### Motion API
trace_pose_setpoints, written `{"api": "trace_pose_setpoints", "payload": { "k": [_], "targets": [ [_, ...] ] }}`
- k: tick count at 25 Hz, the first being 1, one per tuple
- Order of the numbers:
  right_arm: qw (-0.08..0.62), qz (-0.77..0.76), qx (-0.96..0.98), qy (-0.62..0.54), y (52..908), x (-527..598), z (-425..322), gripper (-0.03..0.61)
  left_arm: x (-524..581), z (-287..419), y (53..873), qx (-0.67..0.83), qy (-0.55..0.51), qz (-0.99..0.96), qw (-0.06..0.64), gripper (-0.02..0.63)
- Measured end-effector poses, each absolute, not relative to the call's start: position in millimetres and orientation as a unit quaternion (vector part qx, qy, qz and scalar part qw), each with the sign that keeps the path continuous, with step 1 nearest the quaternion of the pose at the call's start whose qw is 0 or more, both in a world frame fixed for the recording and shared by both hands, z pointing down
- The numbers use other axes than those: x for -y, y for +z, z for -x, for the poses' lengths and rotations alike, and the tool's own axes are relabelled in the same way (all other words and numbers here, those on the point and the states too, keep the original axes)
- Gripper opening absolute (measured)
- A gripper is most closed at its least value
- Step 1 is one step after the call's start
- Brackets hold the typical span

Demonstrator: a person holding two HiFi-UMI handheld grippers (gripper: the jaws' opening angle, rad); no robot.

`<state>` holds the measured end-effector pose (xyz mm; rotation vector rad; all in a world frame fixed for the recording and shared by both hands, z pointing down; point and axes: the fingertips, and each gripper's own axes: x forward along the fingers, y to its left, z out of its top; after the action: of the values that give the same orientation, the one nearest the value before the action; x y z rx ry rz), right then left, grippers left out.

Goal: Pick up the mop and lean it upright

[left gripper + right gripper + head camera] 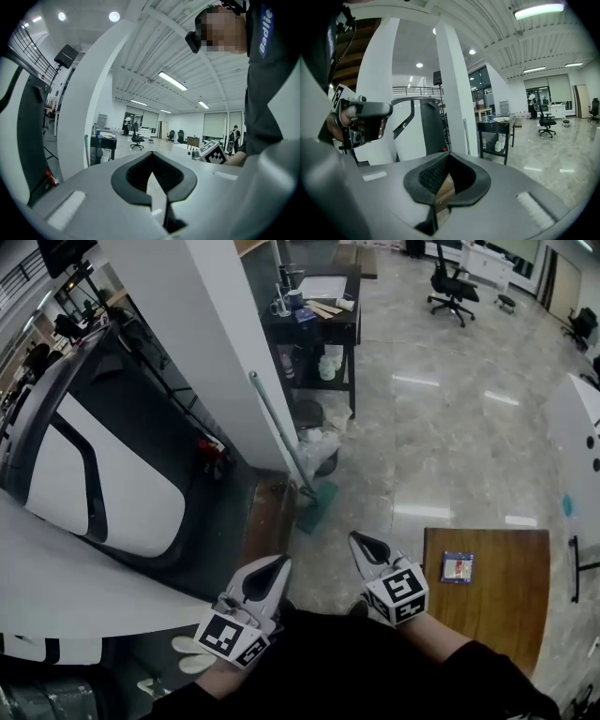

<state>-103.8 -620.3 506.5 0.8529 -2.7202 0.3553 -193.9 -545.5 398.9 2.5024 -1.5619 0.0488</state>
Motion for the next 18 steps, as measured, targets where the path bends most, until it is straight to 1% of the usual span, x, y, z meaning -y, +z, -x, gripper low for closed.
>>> {"api": "trace_pose_setpoints", "payload": {
  "k": [6,13,18],
  "targets": [
    [0.118,-0.322,0.933,0.110,472,578,104,0.004,515,195,390,0.479,0.012,-0.874,0.083,0.020],
    [0.118,-0.379,0.910,0.119,465,507,146,0.003,463,240,388,0.436,0.020,-0.897,0.070,0.020],
    [0.120,-0.391,0.905,0.120,458,468,177,0.003,432,260,400,0.407,0.016,-0.910,0.084,0.020]
  ]
}}
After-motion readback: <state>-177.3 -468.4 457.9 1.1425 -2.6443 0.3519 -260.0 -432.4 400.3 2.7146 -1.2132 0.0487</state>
